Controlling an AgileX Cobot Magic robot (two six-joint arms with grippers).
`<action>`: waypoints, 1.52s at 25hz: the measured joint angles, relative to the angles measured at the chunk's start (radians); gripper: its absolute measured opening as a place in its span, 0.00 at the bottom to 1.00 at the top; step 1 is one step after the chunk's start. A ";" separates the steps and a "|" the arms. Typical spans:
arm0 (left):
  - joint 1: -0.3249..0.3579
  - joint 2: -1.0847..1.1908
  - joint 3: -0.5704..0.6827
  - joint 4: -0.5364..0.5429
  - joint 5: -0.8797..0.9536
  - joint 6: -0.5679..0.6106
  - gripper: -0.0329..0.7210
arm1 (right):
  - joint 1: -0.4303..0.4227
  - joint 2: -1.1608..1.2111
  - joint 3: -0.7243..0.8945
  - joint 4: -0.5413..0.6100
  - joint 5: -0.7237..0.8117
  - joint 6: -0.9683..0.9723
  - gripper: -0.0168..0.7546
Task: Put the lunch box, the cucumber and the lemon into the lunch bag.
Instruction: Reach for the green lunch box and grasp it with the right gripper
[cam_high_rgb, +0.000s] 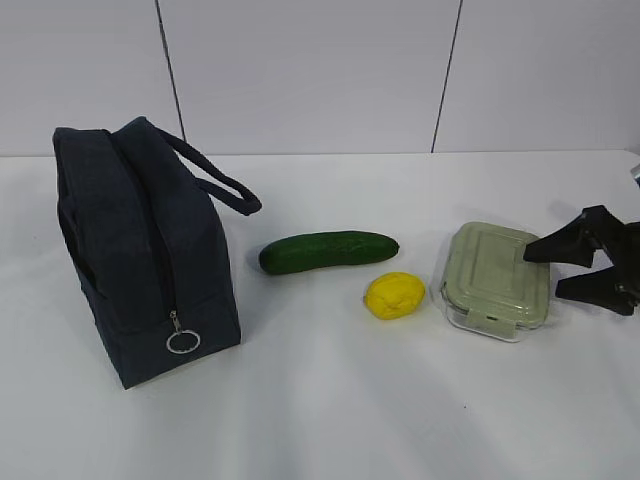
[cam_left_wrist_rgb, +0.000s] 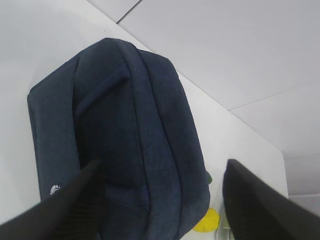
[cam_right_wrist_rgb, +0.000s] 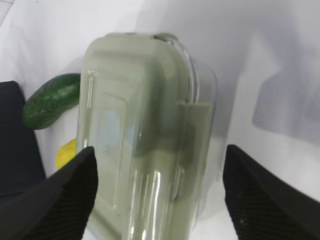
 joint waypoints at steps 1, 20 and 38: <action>0.000 0.002 0.000 0.000 0.000 0.000 0.75 | 0.000 0.010 0.000 0.007 0.013 0.001 0.79; 0.000 0.002 0.000 -0.003 -0.001 0.000 0.75 | 0.000 0.103 -0.011 0.061 0.103 -0.036 0.79; 0.000 0.002 0.000 -0.003 -0.001 0.000 0.75 | 0.000 0.130 -0.031 0.071 0.140 -0.056 0.63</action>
